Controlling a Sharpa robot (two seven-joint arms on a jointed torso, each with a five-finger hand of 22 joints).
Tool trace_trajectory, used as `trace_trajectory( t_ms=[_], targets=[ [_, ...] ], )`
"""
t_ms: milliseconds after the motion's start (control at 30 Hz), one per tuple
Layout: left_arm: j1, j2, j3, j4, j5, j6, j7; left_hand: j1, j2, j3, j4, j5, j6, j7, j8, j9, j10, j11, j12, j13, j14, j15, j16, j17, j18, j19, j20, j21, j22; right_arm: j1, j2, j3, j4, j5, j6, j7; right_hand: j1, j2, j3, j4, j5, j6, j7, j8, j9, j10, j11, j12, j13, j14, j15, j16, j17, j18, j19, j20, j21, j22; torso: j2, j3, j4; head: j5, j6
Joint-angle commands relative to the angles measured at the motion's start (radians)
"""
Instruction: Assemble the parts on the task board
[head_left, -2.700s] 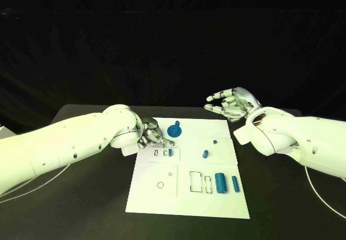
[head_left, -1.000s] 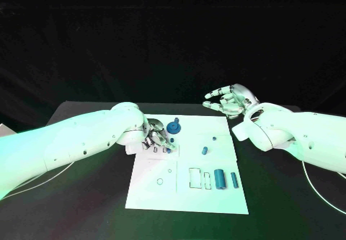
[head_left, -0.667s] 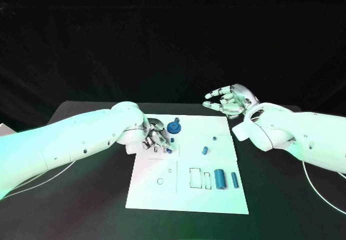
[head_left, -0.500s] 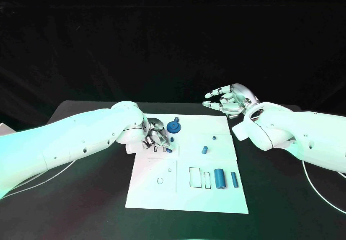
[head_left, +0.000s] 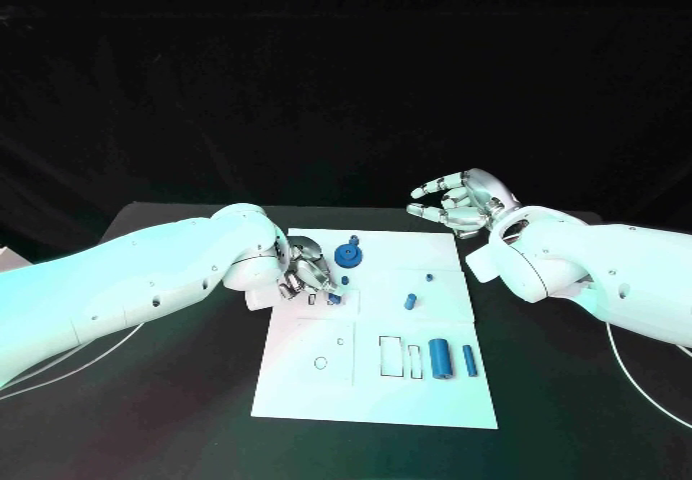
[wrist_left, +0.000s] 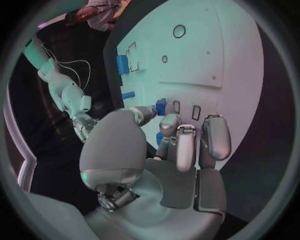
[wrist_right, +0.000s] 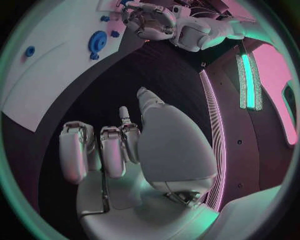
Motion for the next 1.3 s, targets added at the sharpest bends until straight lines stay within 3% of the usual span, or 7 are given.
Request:
trace_trajectory(
  t_ms=[33,67,233,367,467,867,1300],
  targets=[
    [0.001,-0.015,0.002,0.022,0.019,-0.055,0.023,-0.029,-0.011,0.206,-0.196,0.048,0.016,-0.01,0.004,0.034,0.015,-0.002,0.009,0.009,0.089,-0.011,0.006,0.215,-0.019,0.014,-0.002,0.009,0.014,0.0,-0.002,0.0,-0.001,-0.009,0.017,0.004,-0.002,0.011,-0.003,0.001,0.007,-0.009,-0.001,0.001,0.001,-0.003,-0.002,-0.002,0.149,0.071,-0.003,-0.006,0.125,0.017,0.028,-0.002,-0.007,0.148,0.0,0.0003,0.0014,0.001,-0.001],
    [0.001,-0.021,0.003,0.029,0.012,-0.066,0.027,-0.043,-0.022,0.214,-0.207,0.106,0.025,-0.012,0.007,0.041,0.024,-0.004,0.014,0.016,0.091,-0.013,0.01,0.222,-0.021,0.021,-0.005,0.014,0.023,-0.001,-0.003,0.0,-0.001,-0.009,0.017,0.004,-0.002,0.011,-0.003,0.001,0.007,-0.009,-0.001,0.002,0.001,-0.003,-0.002,-0.002,0.148,0.071,-0.003,-0.006,0.125,0.017,0.028,-0.002,-0.007,0.147,0.001,0.0004,0.0009,0.002,-0.001],
    [0.0,-0.045,0.002,0.066,-0.041,-0.122,0.048,-0.058,-0.033,0.221,-0.225,0.148,0.037,-0.017,0.005,0.049,0.038,-0.009,0.02,0.026,0.096,-0.018,0.015,0.234,-0.025,0.035,-0.008,0.023,0.041,-0.002,-0.006,-0.001,-0.003,-0.009,0.013,0.008,-0.002,0.011,-0.003,0.001,0.007,-0.009,-0.001,0.002,0.001,-0.003,-0.002,-0.002,0.148,0.071,-0.003,-0.006,0.125,0.017,0.028,-0.002,-0.007,0.147,0.002,-0.0001,0.0017,0.002,-0.003],
    [-0.003,-0.06,-0.002,0.093,-0.106,-0.179,0.063,-0.072,-0.048,0.225,-0.241,0.214,0.055,-0.023,0.002,0.056,0.058,-0.015,0.028,0.041,0.096,-0.024,0.015,0.235,-0.031,0.056,-0.015,0.035,0.067,-0.003,-0.007,-0.002,-0.005,-0.011,0.01,0.013,-0.003,0.011,-0.003,0.001,0.007,-0.01,-0.001,0.002,0.001,-0.008,-0.002,-0.01,0.143,0.069,-0.003,-0.01,0.115,0.02,0.023,-0.002,-0.018,0.14,0.001,0.0003,0.0017,0.005,-0.005],
    [-0.007,-0.068,-0.004,0.112,-0.153,-0.213,0.066,-0.078,-0.055,0.224,-0.246,0.243,0.064,-0.026,0.0,0.059,0.068,-0.018,0.032,0.049,0.096,-0.027,0.015,0.235,-0.034,0.066,-0.018,0.041,0.081,-0.004,-0.008,-0.003,-0.005,-0.013,0.008,0.014,-0.004,0.012,-0.003,0.001,0.009,-0.01,-0.001,0.002,0.001,-0.01,-0.002,-0.012,0.141,0.068,-0.003,-0.012,0.111,0.021,0.022,-0.002,-0.02,0.138,0.002,0.0006,0.0008,0.006,-0.006],
    [-0.033,-0.072,-0.008,0.157,-0.352,-0.288,0.06,-0.08,-0.064,0.224,-0.254,0.265,0.073,-0.029,-0.003,0.062,0.077,-0.022,0.037,0.057,0.096,-0.03,0.015,0.234,-0.036,0.074,-0.021,0.046,0.09,-0.007,-0.013,-0.004,-0.004,-0.019,0.003,0.019,-0.004,0.012,-0.003,0.001,0.015,-0.012,-0.001,0.003,0.002,-0.018,-0.002,-0.023,0.133,0.063,-0.003,-0.021,0.091,0.025,0.013,-0.002,-0.04,0.124,0.002,0.0003,-0.0025,0.012,-0.008],
    [-0.045,-0.065,-0.017,0.155,-0.378,-0.265,0.028,-0.08,-0.067,0.225,-0.257,0.27,0.076,-0.03,-0.004,0.063,0.081,-0.023,0.038,0.059,0.097,-0.031,0.016,0.235,-0.037,0.077,-0.022,0.048,0.094,-0.007,-0.014,-0.005,-0.003,-0.023,0.007,0.021,-0.004,0.012,-0.003,0.001,0.015,-0.012,-0.001,0.003,0.002,-0.018,-0.002,-0.023,0.133,0.063,-0.003,-0.021,0.091,0.025,0.013,-0.002,-0.04,0.124,0.001,0.0006,-0.0013,0.013,-0.01]
  ],
)
